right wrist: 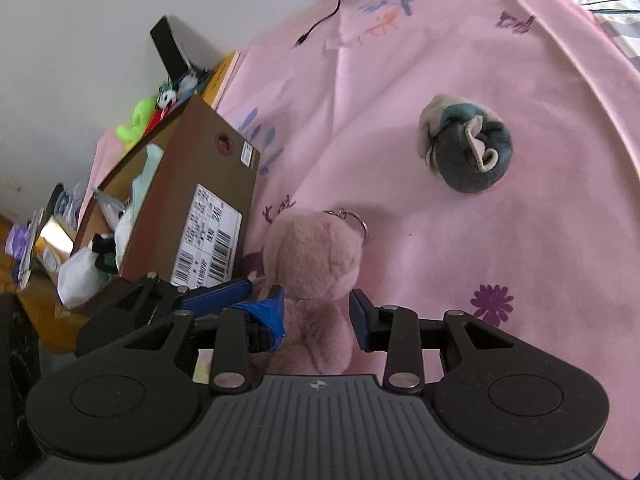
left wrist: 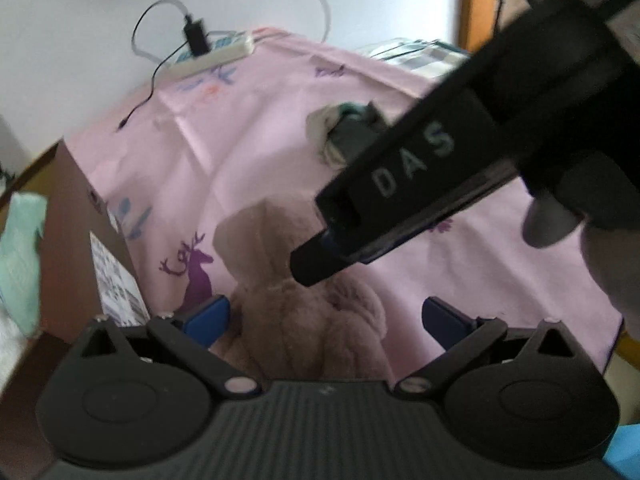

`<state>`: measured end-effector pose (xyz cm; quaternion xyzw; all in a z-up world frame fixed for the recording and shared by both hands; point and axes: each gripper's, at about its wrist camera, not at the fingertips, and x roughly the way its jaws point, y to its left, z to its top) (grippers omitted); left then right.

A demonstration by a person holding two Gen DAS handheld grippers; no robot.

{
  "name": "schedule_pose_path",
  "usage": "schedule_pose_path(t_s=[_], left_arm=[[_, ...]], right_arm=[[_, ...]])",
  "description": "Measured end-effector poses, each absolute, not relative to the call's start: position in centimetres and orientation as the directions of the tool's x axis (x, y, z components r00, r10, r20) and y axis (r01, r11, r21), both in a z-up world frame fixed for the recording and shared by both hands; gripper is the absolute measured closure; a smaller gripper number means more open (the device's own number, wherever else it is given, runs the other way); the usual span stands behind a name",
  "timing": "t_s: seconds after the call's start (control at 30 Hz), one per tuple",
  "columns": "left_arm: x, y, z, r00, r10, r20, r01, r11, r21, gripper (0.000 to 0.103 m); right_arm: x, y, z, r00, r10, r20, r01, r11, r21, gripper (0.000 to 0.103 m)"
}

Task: Organize soft objects
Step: 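Grasp the teddy bear with the right gripper and lift it, then carry the teddy bear into the cardboard box and open the right gripper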

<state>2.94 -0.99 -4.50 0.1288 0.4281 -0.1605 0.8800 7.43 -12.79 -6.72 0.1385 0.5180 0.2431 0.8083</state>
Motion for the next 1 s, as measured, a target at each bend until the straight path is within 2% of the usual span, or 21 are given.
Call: schedule_pose_path(t_s=[0.13, 0.2, 0.27, 0.33, 0.37, 0.4, 0.6, 0.8, 1.0], left_arm=[[4.1, -1.1, -5.0, 0.574, -0.135, -0.808, 0.327, 0.942, 0.076, 0.002], [4.5, -1.2, -5.2, 0.570, -0.115, -0.813, 0.295, 0.953, 0.072, 0.006], [4.9, -1.1, -5.2, 0.577, -0.089, -0.812, 0.261, 0.962, 0.080, 0.017], [5.2, -0.7, -5.0, 0.581, -0.086, -0.810, 0.231, 0.971, 0.062, 0.022], [5.1, -0.6, -4.9, 0.582, -0.092, -0.808, 0.218, 0.975, 0.047, 0.040], [5.1, -0.5, -4.8, 0.584, -0.089, -0.807, 0.205, 0.978, 0.041, 0.041], [4.5, -0.6, -4.0, 0.590, -0.097, -0.802, 0.196, 0.980, 0.025, 0.047], [3.7, -0.2, -1.9, 0.598, -0.177, -0.781, 0.226, 0.973, -0.048, 0.048], [2.7, 0.2, 1.4, 0.641, -0.265, -0.720, 0.289, 0.953, -0.094, 0.050]], right_arm=[[8.5, -13.0, -7.5, 0.296, 0.566, -0.770, -0.274, 0.822, 0.499, 0.084], [9.0, -12.8, -7.9, 0.267, 0.586, -0.765, -0.293, 0.806, 0.515, 0.083], [9.4, -12.5, -8.2, 0.249, 0.609, -0.753, -0.314, 0.786, 0.532, 0.082], [10.0, -12.5, -8.5, 0.231, 0.637, -0.735, -0.299, 0.765, 0.570, 0.082], [10.4, -12.5, -8.7, 0.219, 0.651, -0.727, -0.287, 0.755, 0.589, 0.082], [10.7, -12.5, -8.9, 0.203, 0.664, -0.720, -0.276, 0.744, 0.608, 0.080], [10.3, -12.8, -8.6, 0.200, 0.685, -0.700, -0.285, 0.724, 0.628, 0.085], [8.9, -14.6, -6.6, 0.247, 0.708, -0.662, -0.282, 0.706, 0.650, 0.087], [6.7, -14.2, -2.8, 0.325, 0.718, -0.615, -0.345, 0.696, 0.630, 0.088]])
